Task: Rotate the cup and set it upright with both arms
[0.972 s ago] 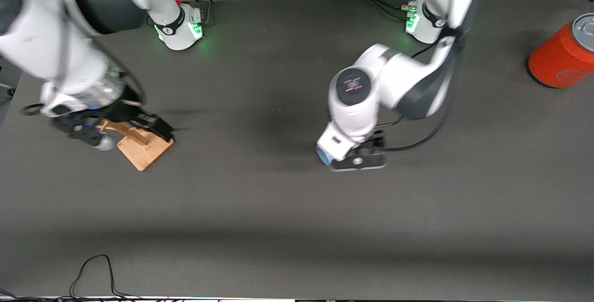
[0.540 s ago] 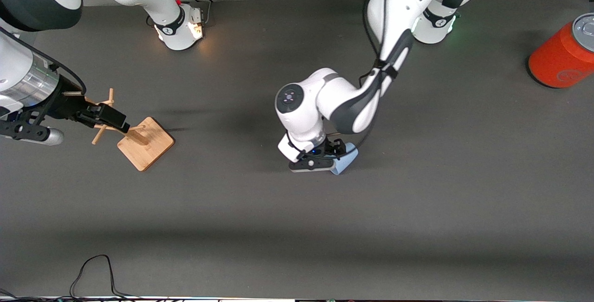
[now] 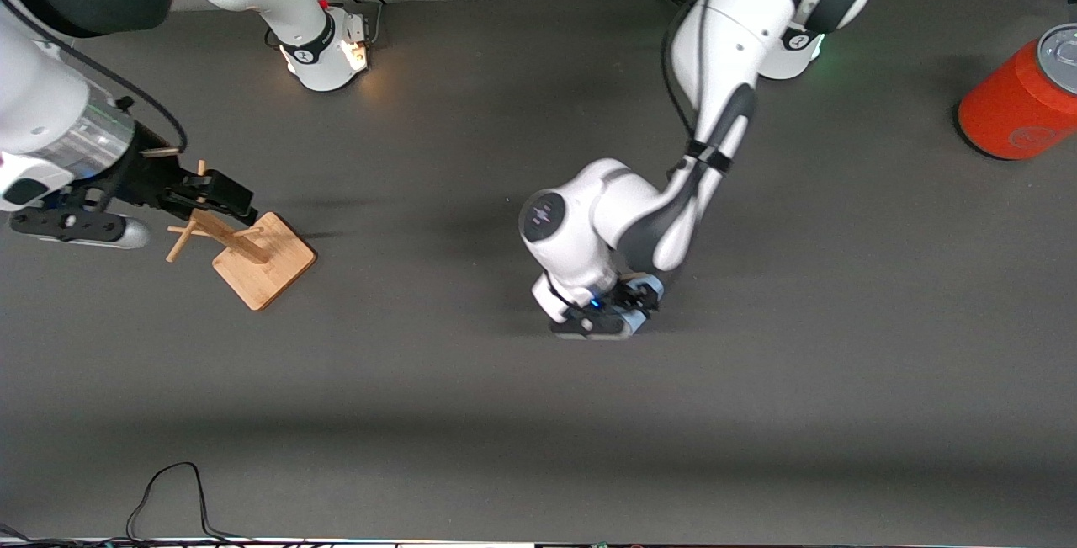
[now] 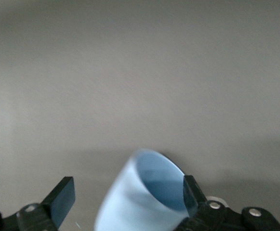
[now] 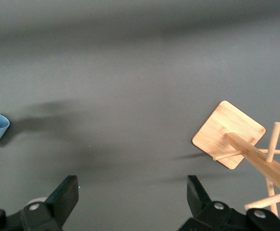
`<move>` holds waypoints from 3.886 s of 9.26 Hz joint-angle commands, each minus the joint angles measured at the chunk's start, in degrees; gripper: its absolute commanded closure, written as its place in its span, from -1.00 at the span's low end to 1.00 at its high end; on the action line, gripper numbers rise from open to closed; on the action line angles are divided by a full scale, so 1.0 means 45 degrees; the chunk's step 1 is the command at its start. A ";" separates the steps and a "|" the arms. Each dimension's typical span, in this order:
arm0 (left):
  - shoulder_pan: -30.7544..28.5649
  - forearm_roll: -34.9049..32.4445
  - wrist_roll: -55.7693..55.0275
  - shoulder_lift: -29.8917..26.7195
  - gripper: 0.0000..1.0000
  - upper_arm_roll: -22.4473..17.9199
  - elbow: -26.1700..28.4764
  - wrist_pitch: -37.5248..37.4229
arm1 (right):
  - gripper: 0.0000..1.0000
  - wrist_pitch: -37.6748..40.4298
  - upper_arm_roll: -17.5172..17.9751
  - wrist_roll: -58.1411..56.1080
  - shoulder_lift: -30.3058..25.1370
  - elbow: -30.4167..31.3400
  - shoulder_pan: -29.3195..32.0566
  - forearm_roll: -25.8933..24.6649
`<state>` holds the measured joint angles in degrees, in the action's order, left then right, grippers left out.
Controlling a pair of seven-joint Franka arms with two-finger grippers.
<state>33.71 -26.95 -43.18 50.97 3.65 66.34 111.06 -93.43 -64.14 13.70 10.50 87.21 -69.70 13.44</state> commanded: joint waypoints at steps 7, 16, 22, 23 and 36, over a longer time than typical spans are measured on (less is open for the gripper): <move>-0.0947 -0.0028 0.0230 0.1408 -0.87 0.0145 -0.0777 0.0520 | -1.00 -0.0172 1.0178 -0.0155 0.0147 -0.1098 0.8913 -0.2186; -0.1356 0.1829 0.2038 0.1271 -1.00 0.0438 -0.1792 -0.0194 | -1.00 0.0255 1.3941 -0.0838 -0.0711 -0.0669 1.3633 -0.2108; -0.1123 0.4927 0.0150 0.1348 -1.00 0.0593 -0.1656 -0.0129 | -1.00 0.0217 1.5029 -0.1247 -0.1354 0.0032 1.4858 -0.2128; -0.1026 0.4876 0.0220 0.1349 -0.99 0.0575 -0.1559 -0.0342 | -1.00 0.0081 1.5189 -0.1442 -0.1608 0.0422 1.5154 -0.2128; -0.0633 0.3663 0.3751 0.0746 1.00 0.0536 -0.1791 -0.3679 | -1.00 0.1035 1.4937 -0.1405 -0.3465 0.1793 1.5938 -0.2187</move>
<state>31.44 -10.34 -29.45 56.15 6.40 59.05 97.39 -89.40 3.05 7.65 -2.99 93.79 1.80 4.28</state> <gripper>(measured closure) 0.872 0.000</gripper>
